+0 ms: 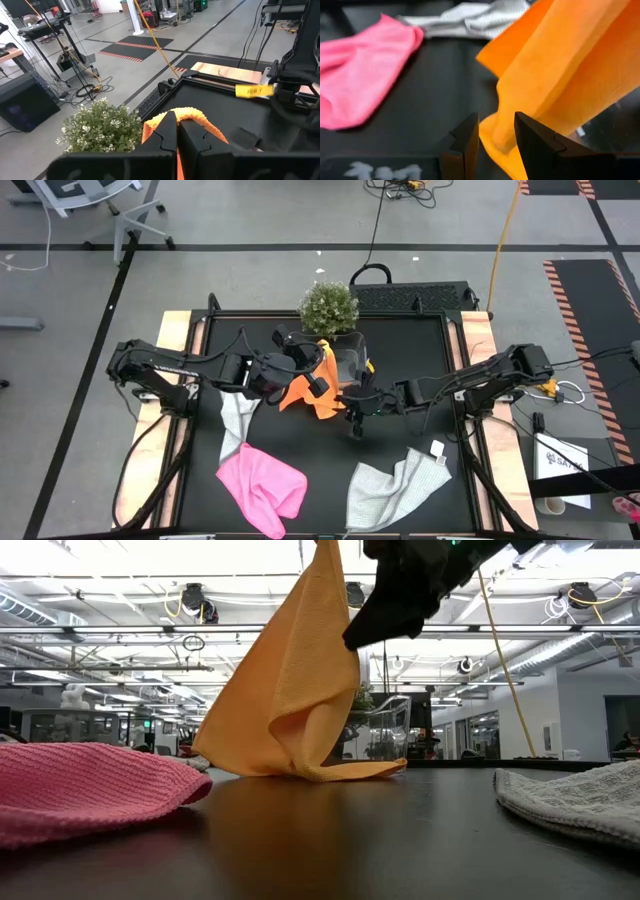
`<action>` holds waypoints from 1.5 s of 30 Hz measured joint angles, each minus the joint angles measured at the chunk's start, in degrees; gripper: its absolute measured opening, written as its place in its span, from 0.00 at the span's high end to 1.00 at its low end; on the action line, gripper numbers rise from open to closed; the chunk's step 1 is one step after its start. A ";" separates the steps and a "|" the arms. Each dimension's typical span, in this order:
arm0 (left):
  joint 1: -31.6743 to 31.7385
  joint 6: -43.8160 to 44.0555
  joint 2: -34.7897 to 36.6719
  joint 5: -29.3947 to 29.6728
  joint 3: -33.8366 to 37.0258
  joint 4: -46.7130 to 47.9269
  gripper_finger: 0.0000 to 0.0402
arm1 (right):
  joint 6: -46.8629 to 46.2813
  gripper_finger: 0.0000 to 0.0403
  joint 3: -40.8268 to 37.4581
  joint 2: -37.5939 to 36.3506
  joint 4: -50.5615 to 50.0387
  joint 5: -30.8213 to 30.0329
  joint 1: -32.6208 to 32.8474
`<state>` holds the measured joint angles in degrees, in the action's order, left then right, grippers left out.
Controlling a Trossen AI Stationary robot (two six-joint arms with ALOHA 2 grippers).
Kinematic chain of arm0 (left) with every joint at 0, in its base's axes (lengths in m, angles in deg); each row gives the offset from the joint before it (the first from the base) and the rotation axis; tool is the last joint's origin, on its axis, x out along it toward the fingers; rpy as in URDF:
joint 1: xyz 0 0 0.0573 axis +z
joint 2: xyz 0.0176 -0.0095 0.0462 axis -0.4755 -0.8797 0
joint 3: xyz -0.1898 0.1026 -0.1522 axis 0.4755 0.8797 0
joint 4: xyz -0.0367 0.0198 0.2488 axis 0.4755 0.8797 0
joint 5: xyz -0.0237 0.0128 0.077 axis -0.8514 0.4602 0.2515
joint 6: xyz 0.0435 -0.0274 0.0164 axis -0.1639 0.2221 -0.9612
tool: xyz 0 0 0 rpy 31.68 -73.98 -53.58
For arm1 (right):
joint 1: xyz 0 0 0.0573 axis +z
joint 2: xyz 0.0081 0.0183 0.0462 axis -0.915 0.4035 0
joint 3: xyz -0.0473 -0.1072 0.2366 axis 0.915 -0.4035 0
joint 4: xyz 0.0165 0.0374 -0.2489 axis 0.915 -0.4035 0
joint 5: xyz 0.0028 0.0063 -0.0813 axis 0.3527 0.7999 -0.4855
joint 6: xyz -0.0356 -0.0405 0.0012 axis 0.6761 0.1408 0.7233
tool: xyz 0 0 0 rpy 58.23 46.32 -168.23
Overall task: Fold microfiber towels
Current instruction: Fold the orange microfiber towel on the table
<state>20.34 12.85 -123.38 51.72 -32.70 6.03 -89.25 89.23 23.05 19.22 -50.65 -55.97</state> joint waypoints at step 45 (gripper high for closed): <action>-0.59 -0.97 0.09 -0.62 0.00 0.63 1.00 | -8.63 0.90 0.04 1.85 4.02 5.36 -3.36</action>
<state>19.75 11.89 -123.29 51.10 -32.70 6.66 -97.89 89.27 24.91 23.24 -45.29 -59.33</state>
